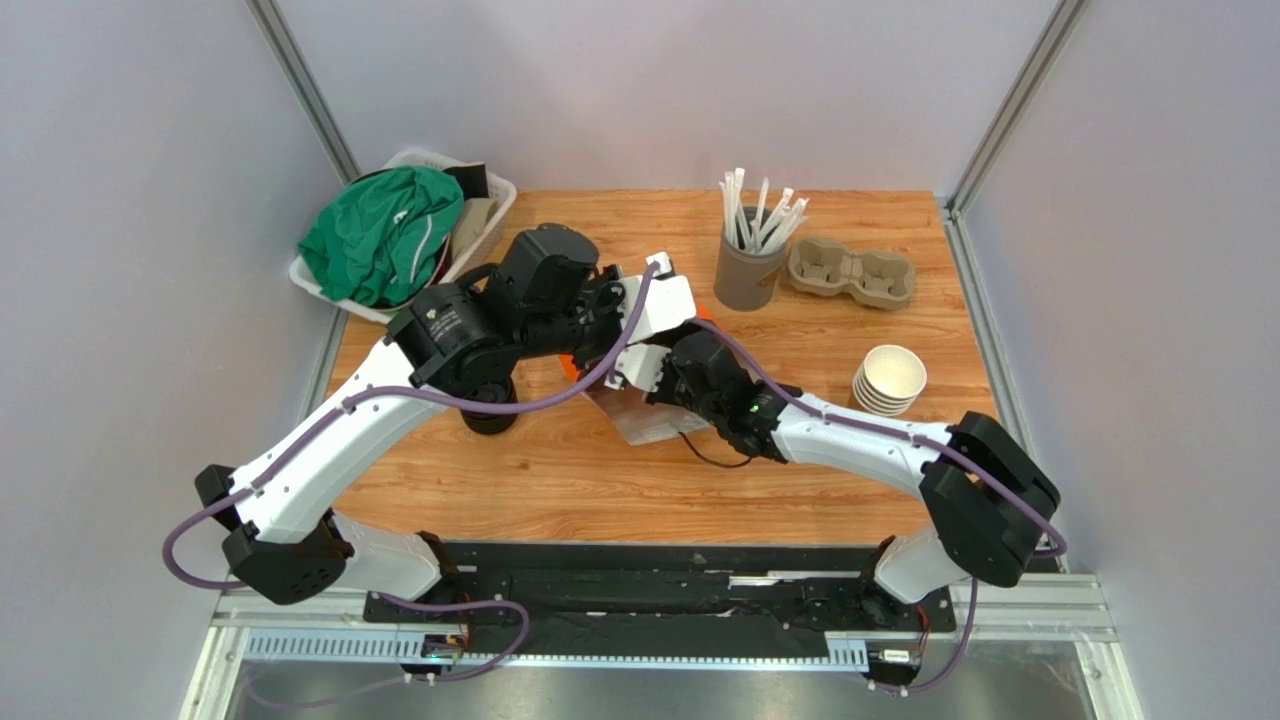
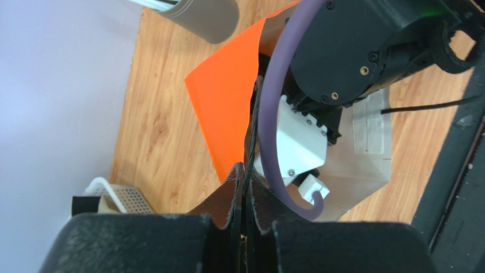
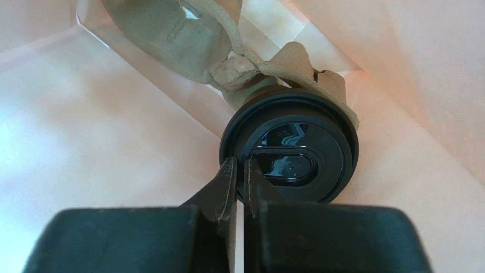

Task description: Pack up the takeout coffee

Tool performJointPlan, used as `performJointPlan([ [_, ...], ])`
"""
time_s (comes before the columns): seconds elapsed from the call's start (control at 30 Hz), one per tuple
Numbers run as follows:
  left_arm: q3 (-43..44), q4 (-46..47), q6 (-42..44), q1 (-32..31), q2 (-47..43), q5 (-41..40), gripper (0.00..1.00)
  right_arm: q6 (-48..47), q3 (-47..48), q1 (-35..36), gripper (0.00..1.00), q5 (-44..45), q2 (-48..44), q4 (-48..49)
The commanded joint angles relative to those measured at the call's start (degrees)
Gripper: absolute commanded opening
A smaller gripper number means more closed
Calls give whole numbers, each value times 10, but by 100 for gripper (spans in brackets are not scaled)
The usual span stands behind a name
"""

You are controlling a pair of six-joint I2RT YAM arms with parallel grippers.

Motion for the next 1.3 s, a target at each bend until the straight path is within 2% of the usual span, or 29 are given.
performJointPlan([
  [0.0,9,47,-7,2,-3,-51,8,10,44,-1,0,2,17,-28],
  [0.1,23,53,-17,12,5,-51,13,12,66,-2,0,0,28,-49],
  [0.27,28,65,-22,40,11,-59,32,18,119,-11,0,-16,58,-97],
  [0.37,36,64,-34,65,17,-49,35,23,143,-20,0,-28,73,-109],
  [0.63,26,103,-46,112,20,-77,36,28,207,-40,0,-43,113,-150],
  [0.87,31,112,-74,159,38,-52,36,39,299,-56,0,-80,155,-251],
  [1.03,39,115,-92,181,53,-44,36,37,396,-76,0,-114,203,-322],
  [1.27,53,128,-128,224,69,-36,36,32,562,-99,0,-174,299,-485],
])
